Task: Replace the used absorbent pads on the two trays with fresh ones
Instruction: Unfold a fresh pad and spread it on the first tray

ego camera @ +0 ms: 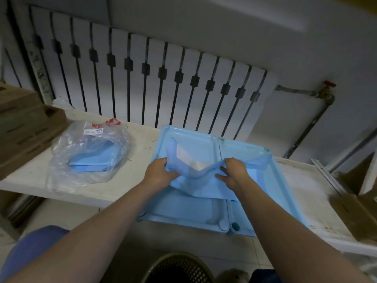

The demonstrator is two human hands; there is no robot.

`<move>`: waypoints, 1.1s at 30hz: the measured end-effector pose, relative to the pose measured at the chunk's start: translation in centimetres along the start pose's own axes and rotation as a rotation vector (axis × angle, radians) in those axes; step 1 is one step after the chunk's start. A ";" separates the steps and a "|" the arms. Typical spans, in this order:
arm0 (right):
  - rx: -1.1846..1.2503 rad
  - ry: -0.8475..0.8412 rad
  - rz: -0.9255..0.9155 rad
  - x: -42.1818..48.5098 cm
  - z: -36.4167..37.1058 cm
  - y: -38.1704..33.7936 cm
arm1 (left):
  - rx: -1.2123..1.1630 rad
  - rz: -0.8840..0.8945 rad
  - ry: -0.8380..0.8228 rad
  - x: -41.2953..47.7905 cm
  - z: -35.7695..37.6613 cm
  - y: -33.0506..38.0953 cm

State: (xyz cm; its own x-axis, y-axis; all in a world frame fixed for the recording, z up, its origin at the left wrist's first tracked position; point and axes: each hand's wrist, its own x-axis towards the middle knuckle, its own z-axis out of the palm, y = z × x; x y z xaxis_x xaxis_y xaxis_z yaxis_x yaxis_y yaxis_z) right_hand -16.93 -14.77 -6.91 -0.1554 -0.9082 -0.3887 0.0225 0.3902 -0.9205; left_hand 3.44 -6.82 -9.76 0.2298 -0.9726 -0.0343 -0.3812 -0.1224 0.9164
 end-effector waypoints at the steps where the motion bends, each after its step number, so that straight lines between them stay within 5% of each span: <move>1: 0.052 0.013 -0.007 0.1 0.5 -0.1 | 0.025 -0.001 0.004 0.1 -0.2 -0.1; 8: 0.089 -0.091 -0.154 -1.5 4.7 -3.8 | 0.102 0.056 0.308 1.9 -3.6 1.0; 12: 0.188 -0.161 -0.252 -3.1 6.2 -8.0 | 0.144 0.245 0.660 1.7 -6.9 5.2; 16: 0.286 -0.185 -0.340 -3.6 5.7 -9.7 | 0.345 0.477 0.784 1.0 -7.6 6.1; 19: 0.307 -0.122 -0.339 -2.2 4.0 -9.2 | 0.519 0.536 0.556 0.2 -6.2 4.6; 24: 0.045 0.133 -0.147 0.8 -0.3 -5.2 | 0.736 0.301 -0.460 -0.8 -2.1 3.4; 26: -0.068 0.153 -0.040 2.9 -2.8 -2.7 | 0.713 0.226 -0.679 -1.4 -0.1 3.8; 28: -0.111 0.116 0.047 4.0 -4.7 -0.3 | 0.649 0.197 -0.641 -1.5 2.1 3.7; 33: -0.208 -0.112 0.056 0.2 -6.1 2.1 | 0.558 0.044 -0.205 -1.0 7.4 4.0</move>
State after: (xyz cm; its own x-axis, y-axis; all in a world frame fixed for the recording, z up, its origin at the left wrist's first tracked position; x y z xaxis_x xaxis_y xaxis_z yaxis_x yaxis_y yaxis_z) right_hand -22.94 -13.21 -8.63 -0.0491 -0.8910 -0.4513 -0.1778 0.4524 -0.8739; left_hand -4.94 -7.80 -9.05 0.0468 -0.9907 -0.1281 -0.8123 -0.1124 0.5723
